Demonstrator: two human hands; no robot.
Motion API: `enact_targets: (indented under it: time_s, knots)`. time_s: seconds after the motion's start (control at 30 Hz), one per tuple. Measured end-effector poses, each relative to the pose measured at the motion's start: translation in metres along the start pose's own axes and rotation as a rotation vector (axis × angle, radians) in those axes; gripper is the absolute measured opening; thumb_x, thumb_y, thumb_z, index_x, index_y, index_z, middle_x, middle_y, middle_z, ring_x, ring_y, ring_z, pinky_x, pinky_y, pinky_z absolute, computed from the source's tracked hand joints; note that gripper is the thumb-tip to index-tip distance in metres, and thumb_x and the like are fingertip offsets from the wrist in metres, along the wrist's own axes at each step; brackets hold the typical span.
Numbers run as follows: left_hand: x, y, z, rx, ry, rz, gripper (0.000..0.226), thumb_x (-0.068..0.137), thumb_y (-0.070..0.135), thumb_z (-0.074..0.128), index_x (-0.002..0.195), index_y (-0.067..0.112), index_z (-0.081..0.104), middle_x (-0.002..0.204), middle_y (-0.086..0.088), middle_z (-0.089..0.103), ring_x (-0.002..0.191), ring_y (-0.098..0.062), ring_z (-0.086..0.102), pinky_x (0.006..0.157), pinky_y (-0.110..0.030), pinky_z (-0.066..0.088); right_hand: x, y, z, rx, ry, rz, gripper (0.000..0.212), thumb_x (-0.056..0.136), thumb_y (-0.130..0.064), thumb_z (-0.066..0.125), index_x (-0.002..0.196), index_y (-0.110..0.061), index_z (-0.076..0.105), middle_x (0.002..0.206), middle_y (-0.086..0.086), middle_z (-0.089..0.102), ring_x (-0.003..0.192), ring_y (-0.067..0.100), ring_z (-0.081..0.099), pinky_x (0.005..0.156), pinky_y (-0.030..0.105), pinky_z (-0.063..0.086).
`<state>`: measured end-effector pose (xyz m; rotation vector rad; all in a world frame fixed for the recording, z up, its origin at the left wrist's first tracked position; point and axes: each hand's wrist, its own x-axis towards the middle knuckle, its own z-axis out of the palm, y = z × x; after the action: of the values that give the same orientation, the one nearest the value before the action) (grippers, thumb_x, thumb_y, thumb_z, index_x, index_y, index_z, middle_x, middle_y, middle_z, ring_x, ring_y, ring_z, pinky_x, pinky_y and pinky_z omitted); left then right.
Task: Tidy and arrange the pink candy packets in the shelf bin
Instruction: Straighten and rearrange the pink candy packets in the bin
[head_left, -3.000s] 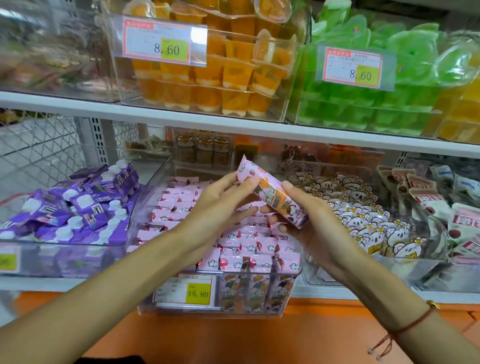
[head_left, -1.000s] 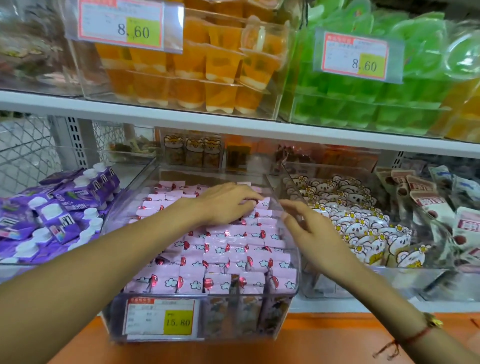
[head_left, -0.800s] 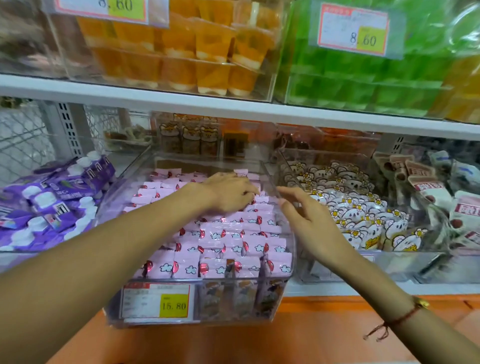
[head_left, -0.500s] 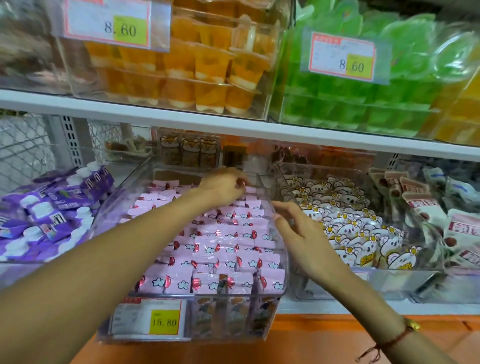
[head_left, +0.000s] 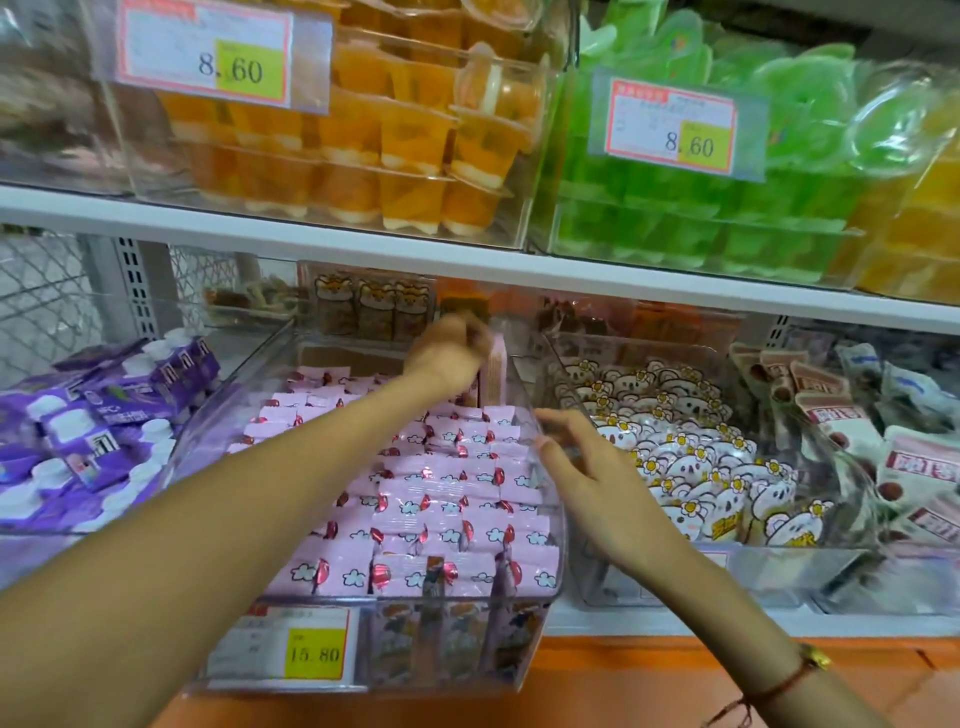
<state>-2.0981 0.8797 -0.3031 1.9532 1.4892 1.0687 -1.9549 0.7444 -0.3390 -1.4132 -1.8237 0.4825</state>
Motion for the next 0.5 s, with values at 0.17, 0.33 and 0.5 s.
enact_targets:
  time_s: [0.17, 0.33, 0.5]
  knots:
    - [-0.027, 0.008, -0.029, -0.533, 0.282, -0.159, 0.024, 0.098, 0.022, 0.050, 0.116, 0.009, 0.058, 0.112, -0.010, 0.063, 0.099, -0.021, 0.060, 0.079, -0.028, 0.051, -0.001, -0.005, -0.003, 0.028, -0.003, 0.034, 0.019, 0.097, -0.030, 0.043, 0.115, -0.036, 0.047, 0.094, -0.026, 0.057, 0.074, -0.010, 0.059, 0.071, 0.012, 0.045]
    - [-0.086, 0.006, -0.056, -0.860, 0.358, -0.237, 0.016, 0.097, 0.018, 0.050, 0.110, 0.008, 0.053, 0.089, -0.001, 0.063, 0.079, -0.002, 0.061, 0.067, -0.011, 0.054, -0.002, -0.018, -0.001, -0.017, 0.089, 0.061, 0.028, 0.096, -0.030, 0.047, 0.122, -0.020, 0.053, 0.102, -0.007, 0.062, 0.086, 0.003, 0.058, 0.081, 0.021, 0.048]
    - [-0.130, 0.001, -0.058, -0.934, 0.291, -0.247, 0.013, 0.098, 0.017, 0.048, 0.104, 0.009, 0.058, 0.089, 0.001, 0.068, 0.077, 0.000, 0.067, 0.068, -0.011, 0.054, -0.008, -0.045, 0.007, -0.110, 0.182, -0.199, 0.047, 0.087, -0.041, 0.060, 0.129, -0.026, 0.046, 0.124, -0.009, 0.053, 0.114, 0.007, 0.049, 0.095, 0.028, 0.043]
